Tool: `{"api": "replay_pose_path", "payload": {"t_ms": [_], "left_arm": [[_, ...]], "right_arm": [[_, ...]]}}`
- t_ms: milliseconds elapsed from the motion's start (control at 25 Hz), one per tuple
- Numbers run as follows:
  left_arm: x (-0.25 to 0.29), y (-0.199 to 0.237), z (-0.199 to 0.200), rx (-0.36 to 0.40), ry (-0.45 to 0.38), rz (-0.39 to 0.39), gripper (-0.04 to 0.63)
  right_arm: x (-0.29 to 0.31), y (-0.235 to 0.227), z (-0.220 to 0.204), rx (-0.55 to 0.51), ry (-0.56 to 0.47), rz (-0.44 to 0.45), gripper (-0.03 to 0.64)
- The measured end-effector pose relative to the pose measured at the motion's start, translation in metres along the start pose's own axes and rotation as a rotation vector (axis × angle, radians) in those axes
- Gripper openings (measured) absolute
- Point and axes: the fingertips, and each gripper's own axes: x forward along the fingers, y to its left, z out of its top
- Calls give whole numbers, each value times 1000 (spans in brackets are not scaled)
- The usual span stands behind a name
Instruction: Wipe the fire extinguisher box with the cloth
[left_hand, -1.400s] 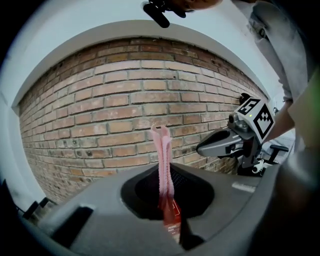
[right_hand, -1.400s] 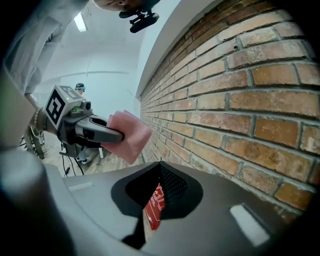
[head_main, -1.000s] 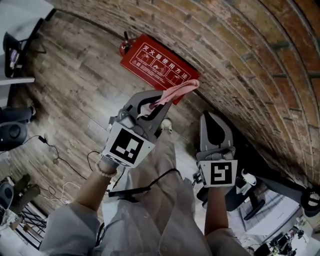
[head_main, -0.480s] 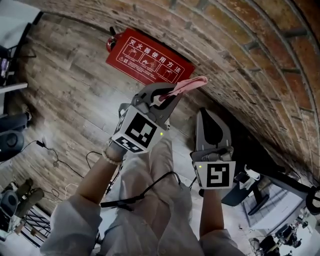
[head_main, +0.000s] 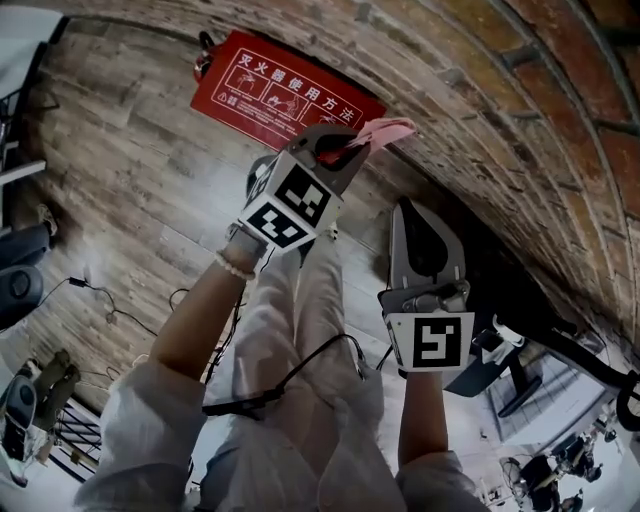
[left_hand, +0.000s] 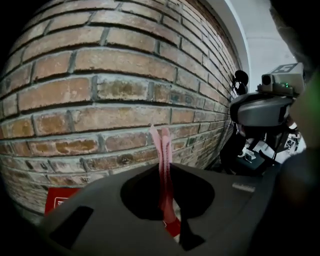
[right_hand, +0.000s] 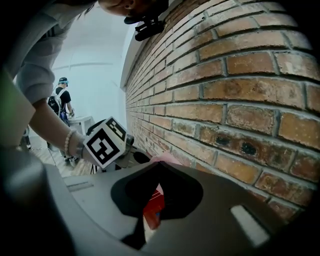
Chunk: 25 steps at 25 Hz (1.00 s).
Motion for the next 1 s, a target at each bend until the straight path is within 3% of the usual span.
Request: {"api": "replay_pose_path", "payload": {"t_ms": [360,680,1000], "left_arm": [[48,14,-37,0,100,-27,11],[74,32,-64,-110,160,-2,11],[85,44,-82,-145,204,22,11]], "right_arm": [[6,-7,-13,-5,14,15,5],[14,-16,-26,-6,34,23,5],[31,-33,-44,-9,53,1,5]]}}
